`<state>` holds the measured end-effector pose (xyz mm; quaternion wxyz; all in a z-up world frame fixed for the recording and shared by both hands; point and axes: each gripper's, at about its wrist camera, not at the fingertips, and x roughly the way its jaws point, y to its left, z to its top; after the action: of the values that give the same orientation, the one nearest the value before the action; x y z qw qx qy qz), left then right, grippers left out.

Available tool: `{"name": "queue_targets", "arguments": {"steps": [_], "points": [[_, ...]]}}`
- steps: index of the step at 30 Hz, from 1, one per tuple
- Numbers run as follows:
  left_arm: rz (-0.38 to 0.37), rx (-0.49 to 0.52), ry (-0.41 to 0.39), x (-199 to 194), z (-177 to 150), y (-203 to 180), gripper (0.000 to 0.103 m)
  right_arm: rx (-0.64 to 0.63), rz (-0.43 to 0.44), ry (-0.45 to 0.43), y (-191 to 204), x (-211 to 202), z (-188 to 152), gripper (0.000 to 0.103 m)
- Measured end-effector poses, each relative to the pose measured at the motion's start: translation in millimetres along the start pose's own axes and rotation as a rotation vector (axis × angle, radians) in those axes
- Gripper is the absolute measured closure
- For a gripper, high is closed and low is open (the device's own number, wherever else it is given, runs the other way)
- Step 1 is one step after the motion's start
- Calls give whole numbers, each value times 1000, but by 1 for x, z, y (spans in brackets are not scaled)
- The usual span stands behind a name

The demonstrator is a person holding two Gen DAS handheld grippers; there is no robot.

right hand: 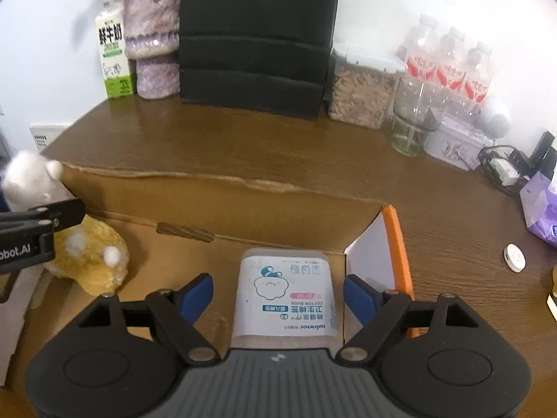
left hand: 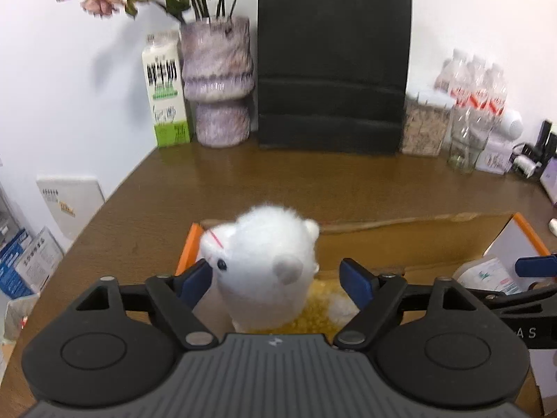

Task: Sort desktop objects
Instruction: 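Lower the alpaca and cotton-swab box into the cardboard box and open both tools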

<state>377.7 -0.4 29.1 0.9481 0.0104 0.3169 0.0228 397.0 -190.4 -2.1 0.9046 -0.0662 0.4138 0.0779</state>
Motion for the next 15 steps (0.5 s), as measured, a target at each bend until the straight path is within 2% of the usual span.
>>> {"name": "queue_targets", "arguments": {"steps": [4,6,11,15], "points": [[-15,8,-104,-30,4,3,5,6,9,-58,-2,-27,3,20],[-17,0,-151,-50,4,7,1,6,20,-92,-3,-46,2,10],[-47,-24,-235,-105,-3,20,0,-28,48,-188,-5,-103,-16,0],[-57,-33,-272,-147,-19,28,0,-60,68,-275,-1,-153,-44,0]]}}
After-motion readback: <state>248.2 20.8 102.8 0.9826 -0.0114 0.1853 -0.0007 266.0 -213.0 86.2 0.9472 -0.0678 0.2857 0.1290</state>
